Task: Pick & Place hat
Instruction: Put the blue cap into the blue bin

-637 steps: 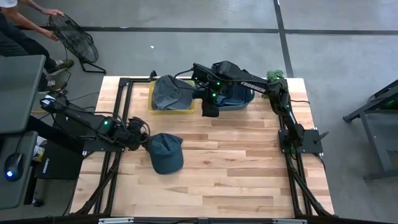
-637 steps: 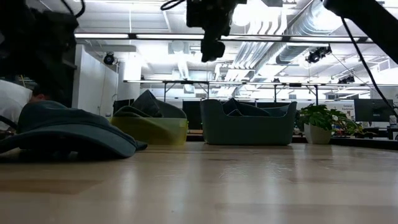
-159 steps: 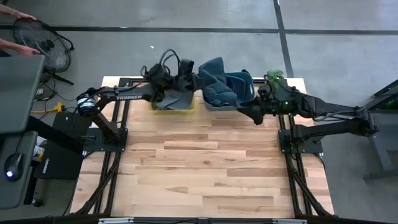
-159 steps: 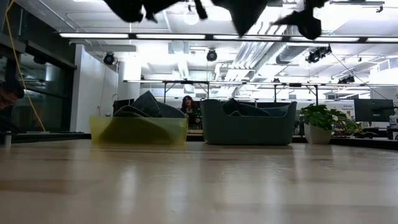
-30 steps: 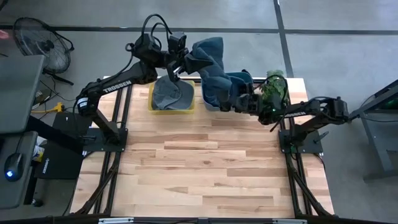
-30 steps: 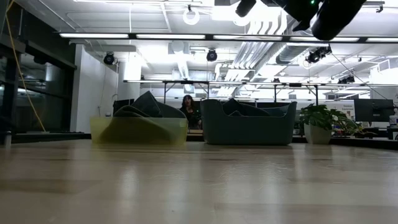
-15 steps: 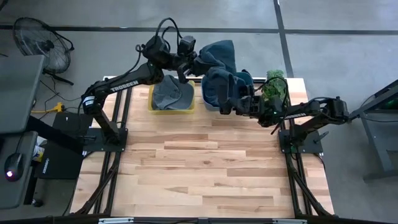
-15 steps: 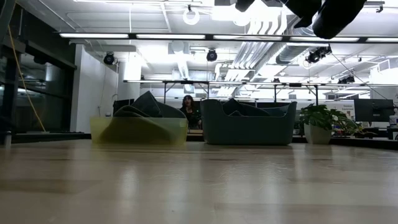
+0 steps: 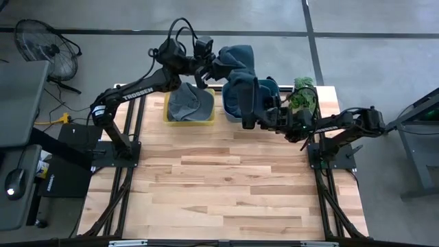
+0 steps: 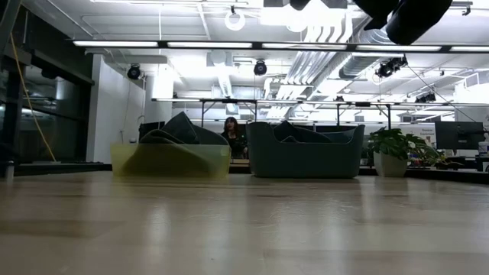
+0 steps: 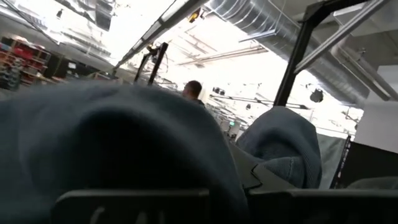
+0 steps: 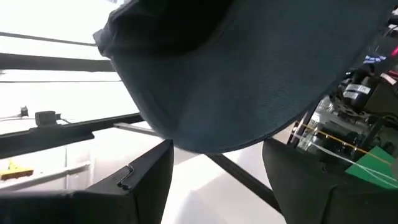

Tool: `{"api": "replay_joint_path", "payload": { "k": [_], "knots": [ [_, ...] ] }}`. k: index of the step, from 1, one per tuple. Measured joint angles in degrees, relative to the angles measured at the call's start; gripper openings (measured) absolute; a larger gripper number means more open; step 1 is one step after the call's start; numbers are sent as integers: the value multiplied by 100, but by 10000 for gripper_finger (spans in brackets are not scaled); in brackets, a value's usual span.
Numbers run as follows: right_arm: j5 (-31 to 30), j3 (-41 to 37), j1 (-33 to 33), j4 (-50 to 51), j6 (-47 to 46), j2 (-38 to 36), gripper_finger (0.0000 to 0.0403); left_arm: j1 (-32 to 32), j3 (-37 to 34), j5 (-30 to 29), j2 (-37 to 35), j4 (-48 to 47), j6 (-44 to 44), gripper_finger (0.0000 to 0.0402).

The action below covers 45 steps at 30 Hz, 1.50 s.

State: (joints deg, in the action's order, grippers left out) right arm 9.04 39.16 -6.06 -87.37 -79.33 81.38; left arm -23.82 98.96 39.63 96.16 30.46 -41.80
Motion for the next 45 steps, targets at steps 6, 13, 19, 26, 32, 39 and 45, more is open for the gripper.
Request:
{"api": "replay_joint_path", "payload": {
  "k": [6, 13, 19, 26, 32, 39, 45],
  "knots": [
    [-167, 0, 69, 2, 26, 0, 240, -30, 0, -92, 0, 169, 2, 0],
    [-315, 0, 444, 0, 79, 0, 240, -104, 0, -165, 0, 169, 84, 0],
    [-556, 0, 555, -4, 248, 0, 240, -96, 2, -156, 0, 304, 107, 0],
    [-665, 2, 363, -234, 345, -31, 240, -94, 2, -91, 0, 293, 105, 0],
    [-725, 2, 226, -224, 343, -48, 240, -94, 102, 14, 2, 267, 104, 0],
    [-828, 2, -32, -232, 336, -48, 240, -92, 498, 263, -11, 159, 107, 0],
    [-723, 2, -108, -236, 282, -48, 240, -94, 501, 305, -4, -61, 180, 0]
  ]
}}
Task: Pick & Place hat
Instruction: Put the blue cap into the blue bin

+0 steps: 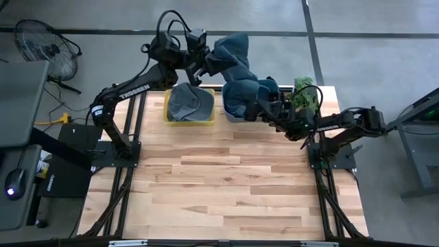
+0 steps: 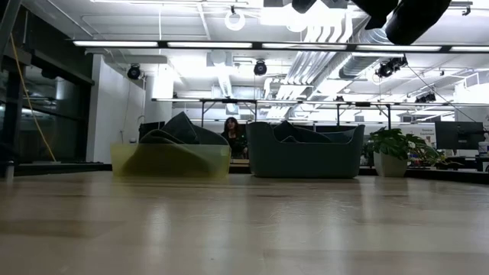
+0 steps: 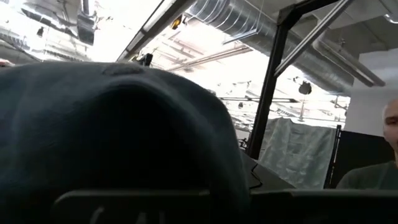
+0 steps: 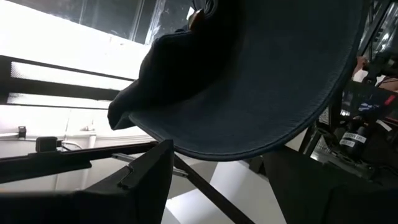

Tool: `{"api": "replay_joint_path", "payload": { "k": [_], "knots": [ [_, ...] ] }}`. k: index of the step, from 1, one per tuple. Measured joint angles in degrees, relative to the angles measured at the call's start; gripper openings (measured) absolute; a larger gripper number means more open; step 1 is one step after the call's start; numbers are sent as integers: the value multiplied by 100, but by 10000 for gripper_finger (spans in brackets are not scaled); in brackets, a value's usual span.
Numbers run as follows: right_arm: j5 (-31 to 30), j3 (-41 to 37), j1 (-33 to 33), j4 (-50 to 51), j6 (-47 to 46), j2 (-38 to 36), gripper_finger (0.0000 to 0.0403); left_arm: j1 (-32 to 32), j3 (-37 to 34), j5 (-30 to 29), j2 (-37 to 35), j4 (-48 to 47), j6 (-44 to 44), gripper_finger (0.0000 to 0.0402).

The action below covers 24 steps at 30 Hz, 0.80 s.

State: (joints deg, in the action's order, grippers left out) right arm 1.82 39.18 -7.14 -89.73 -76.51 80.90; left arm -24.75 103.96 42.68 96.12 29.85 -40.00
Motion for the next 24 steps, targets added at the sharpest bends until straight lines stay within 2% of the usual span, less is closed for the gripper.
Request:
{"api": "replay_joint_path", "payload": {
  "k": [5, 14, 24],
  "knots": [
    [-19, 0, -44, -7, 0, 0, 240, 18, 0, 57, 0, 0, -61, 0],
    [39, 0, -413, -9, -168, 0, 240, 474, -1, 303, 132, 5, -27, 0],
    [572, 0, -540, -2, -210, 0, 240, 494, 4, 306, 131, 0, -73, 0]
  ]
}}
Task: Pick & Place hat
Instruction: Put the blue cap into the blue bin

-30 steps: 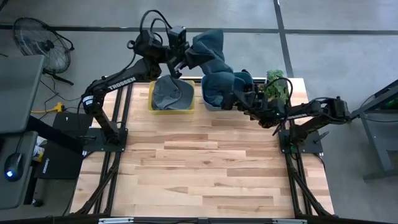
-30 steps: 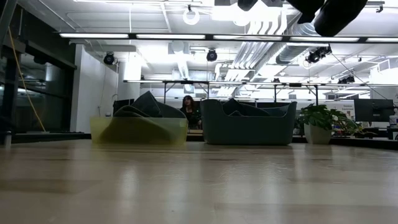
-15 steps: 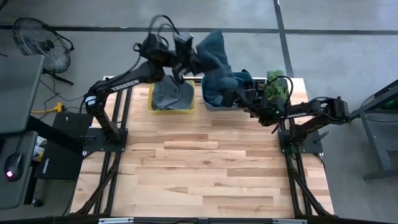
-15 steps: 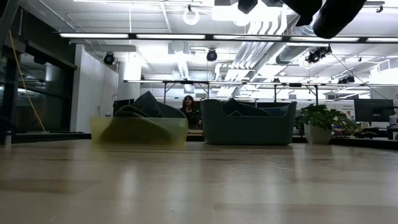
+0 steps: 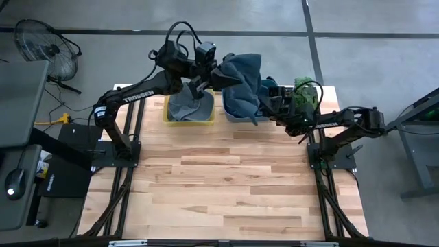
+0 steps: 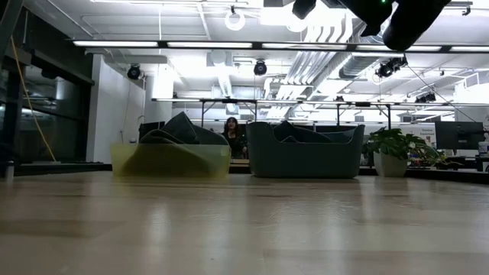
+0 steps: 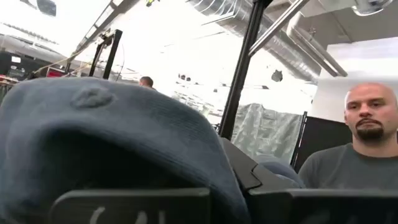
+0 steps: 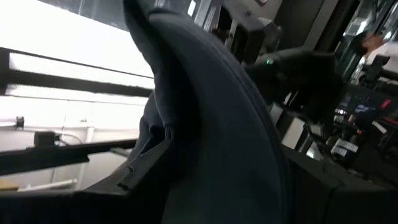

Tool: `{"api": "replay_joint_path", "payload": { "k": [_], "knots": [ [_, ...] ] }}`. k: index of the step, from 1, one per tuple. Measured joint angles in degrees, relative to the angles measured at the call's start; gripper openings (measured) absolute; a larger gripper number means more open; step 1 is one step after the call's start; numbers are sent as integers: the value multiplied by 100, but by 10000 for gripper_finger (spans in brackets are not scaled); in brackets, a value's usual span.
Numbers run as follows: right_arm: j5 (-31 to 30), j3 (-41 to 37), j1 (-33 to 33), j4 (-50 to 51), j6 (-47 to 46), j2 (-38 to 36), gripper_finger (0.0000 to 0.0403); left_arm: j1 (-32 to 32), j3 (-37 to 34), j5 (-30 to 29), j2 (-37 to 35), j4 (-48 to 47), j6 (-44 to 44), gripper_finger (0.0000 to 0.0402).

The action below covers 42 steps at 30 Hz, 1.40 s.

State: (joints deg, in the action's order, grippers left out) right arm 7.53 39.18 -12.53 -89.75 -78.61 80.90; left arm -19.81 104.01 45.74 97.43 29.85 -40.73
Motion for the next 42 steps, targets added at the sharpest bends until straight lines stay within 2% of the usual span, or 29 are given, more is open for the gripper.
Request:
{"api": "replay_joint_path", "payload": {
  "k": [7, 11, 16, 22, 28, 34, 42],
  "knots": [
    [157, 0, 2, 7, 57, 0, 239, 0, 0, -17, -2, -194, 0, 0],
    [313, 0, 2, 13, 155, 0, 219, -2, 0, -34, -2, -413, 64, 0],
    [495, 0, 2, 26, 338, 0, 153, -4, 0, -153, -2, -643, 190, 0],
    [760, 0, -95, 27, 507, 0, 21, -4, -2, -140, -2, -838, 193, 1],
    [987, -2, -210, 54, 500, 0, 7, -7, -2, -153, -4, -1366, 192, 17],
    [1004, -2, -212, 93, 537, 0, 4, -4, -2, -175, -4, -1494, 346, 74],
    [1025, -2, -212, 153, 604, 0, 3, -199, -7, 50, -66, -1611, 321, 217]
  ]
}}
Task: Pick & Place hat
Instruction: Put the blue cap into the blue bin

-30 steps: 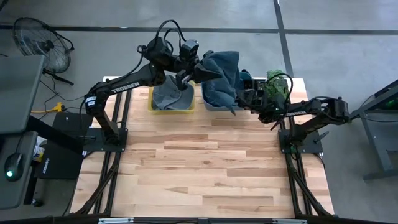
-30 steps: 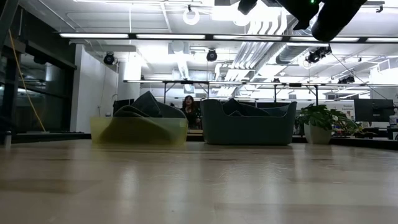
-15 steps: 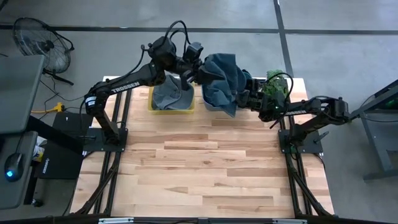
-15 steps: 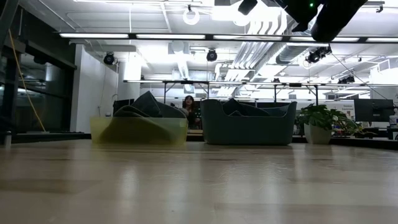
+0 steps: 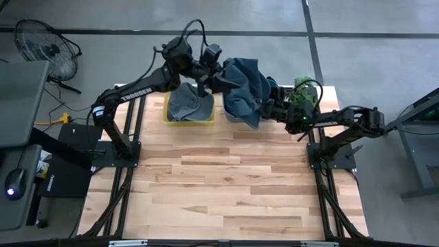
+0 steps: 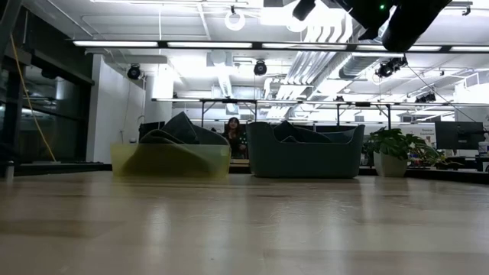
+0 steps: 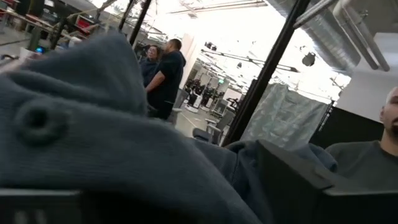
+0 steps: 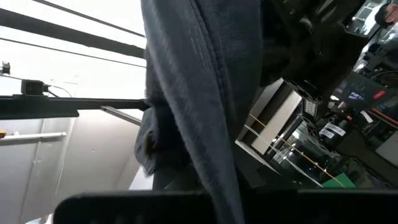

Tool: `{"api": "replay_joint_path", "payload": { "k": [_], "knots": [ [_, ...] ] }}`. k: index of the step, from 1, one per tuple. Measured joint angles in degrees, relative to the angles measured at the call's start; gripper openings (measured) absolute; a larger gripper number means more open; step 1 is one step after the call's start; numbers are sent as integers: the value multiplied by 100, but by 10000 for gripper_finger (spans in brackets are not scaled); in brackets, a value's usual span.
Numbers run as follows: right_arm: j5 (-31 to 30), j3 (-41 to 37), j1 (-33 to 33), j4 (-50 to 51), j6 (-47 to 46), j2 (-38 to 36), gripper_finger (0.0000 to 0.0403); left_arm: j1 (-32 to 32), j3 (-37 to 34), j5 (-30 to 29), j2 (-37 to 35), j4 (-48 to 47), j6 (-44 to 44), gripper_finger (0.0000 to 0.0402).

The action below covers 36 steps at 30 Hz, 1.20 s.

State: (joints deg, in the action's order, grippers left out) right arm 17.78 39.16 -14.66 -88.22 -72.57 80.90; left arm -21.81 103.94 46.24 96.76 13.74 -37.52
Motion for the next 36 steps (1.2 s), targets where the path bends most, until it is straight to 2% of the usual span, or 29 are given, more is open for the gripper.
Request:
{"api": "replay_joint_path", "payload": {
  "k": [3, 6, 12, 18, 21, 26, 31, 36],
  "knots": [
    [-17, 0, -2, 61, 16, 0, 2, -216, 2, 292, -79, -247, 2, 256],
    [-8, 0, 0, 179, 76, 0, 2, -450, -2, 721, -174, -529, -64, 277],
    [77, 0, -155, 420, 106, 0, 1, -752, -11, 1283, -446, -892, -131, 284],
    [247, 0, -561, 808, 67, 0, 1, -1123, -13, 1436, -945, -1894, 464, 285],
    [433, 2, -768, 1069, 92, 0, 1, -1240, 7, 1460, -1135, -2270, 834, 285],
    [722, -6, -1121, 1975, 196, 1, 1, -1788, 20, 1647, -1518, -3109, 1590, 285],
    [1001, -7, -1610, 2918, 171, 9, 1, -2421, -2, 1912, -1833, -4411, 2574, 285],
    [1323, 108, -2097, 3670, 161, 9, 1, -2581, 14, 1752, -1950, -5741, 3768, 285]
  ]
}}
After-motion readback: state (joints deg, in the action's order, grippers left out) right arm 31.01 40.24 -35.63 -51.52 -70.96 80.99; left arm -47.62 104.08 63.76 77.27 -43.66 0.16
